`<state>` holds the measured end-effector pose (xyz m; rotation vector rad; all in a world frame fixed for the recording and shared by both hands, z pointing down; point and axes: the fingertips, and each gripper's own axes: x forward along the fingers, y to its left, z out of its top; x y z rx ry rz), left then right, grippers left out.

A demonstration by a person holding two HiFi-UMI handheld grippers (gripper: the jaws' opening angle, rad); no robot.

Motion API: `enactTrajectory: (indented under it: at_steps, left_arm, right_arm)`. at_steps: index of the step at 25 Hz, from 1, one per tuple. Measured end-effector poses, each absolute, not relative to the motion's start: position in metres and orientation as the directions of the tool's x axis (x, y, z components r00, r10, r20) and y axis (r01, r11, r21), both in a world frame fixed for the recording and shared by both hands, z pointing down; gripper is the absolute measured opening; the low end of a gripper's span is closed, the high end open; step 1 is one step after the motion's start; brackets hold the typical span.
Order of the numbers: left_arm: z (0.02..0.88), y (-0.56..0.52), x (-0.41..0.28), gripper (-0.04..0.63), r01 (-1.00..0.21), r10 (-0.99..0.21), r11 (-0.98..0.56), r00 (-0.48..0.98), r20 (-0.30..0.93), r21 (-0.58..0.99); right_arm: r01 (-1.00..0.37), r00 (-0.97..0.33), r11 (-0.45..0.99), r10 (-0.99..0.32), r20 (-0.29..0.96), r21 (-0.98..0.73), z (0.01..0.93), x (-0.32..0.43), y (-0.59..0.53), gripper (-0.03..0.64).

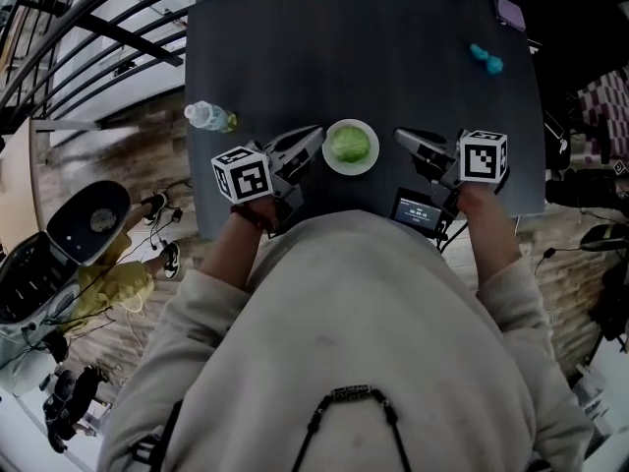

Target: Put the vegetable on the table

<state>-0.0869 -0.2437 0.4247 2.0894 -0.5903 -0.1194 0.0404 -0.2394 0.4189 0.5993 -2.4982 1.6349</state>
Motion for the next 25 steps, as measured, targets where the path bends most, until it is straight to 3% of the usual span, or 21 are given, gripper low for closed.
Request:
enactTrajectory:
  at_steps: [3, 8, 11, 16, 25]
  left_arm:
    - [0.362, -0.225, -0.068, 0.008, -0.350, -0.435, -0.605, 0.898, 0.071, 0.715]
    - [0.323, -0.213, -0.050, 0.008, -0.347, -0.383, -0.728, 0.921, 0.070, 0.592]
    - [0.326, -0.211, -0.048, 0.006, -0.346, -0.376, -0.738, 0.924, 0.073, 0.579]
    - [0.354, -0.210, -0.053, 0.008, -0.422, -0.382, -0.743, 0.905, 0.188, 0.519]
    - [0.356, -0.200, -0.046, 0.006, -0.425, -0.373, -0.776, 0.905, 0.203, 0.466]
  right_arm:
    - [-0.398, -0.899, 0.429, -0.360, 0.250, -0.811, 0.372, 0.047, -0.220, 0.014]
    - [-0.462, -0.864, 0.474, -0.430, 0.261, -0.750, 0.339, 0.056, -0.215, 0.014]
    - [-0.471, -0.861, 0.477, -0.434, 0.267, -0.742, 0.336, 0.057, -0.214, 0.014]
    - [-0.475, -0.858, 0.465, -0.435, 0.274, -0.747, 0.343, 0.056, -0.214, 0.014]
    - [-0.457, -0.874, 0.483, -0.398, 0.277, -0.747, 0.349, 0.049, -0.212, 0.014]
